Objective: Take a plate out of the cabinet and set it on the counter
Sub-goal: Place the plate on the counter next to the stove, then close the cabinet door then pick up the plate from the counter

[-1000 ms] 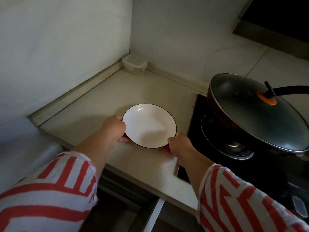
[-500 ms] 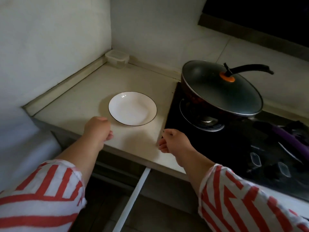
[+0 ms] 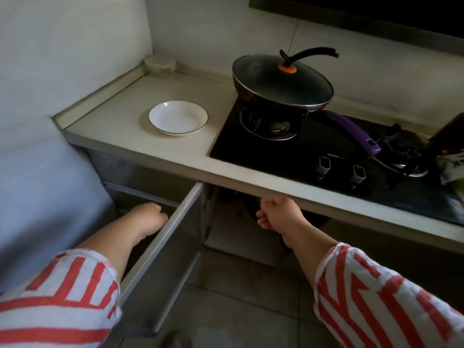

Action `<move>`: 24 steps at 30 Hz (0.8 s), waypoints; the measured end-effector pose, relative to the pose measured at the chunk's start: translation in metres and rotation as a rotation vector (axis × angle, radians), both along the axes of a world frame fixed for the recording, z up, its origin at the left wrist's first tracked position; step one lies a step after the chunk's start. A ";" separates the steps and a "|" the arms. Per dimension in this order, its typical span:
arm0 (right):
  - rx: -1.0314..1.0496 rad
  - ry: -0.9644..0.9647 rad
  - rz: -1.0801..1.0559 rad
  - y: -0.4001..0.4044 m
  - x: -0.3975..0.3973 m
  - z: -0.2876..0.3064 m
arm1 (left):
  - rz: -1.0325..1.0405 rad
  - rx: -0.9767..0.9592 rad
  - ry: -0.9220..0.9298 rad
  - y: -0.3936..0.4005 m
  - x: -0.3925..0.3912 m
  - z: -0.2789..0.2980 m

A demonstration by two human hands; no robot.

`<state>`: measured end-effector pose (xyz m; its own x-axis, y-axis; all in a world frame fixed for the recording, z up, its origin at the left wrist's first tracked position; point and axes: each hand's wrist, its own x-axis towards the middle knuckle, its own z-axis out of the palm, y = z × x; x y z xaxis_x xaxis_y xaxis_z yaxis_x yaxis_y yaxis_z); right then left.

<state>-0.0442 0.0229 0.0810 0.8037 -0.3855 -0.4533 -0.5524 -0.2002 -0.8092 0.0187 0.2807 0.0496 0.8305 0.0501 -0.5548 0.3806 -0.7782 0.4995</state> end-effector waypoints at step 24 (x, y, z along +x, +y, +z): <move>0.080 0.196 -0.199 -0.015 -0.069 -0.035 | 0.111 -0.355 0.387 -0.112 -0.035 -0.044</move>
<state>-0.1137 0.0074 0.0455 0.6099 -0.4837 -0.6277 -0.7217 -0.0118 -0.6921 -0.0167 0.1683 0.0055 0.5620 -0.1203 -0.8184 0.6595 -0.5320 0.5311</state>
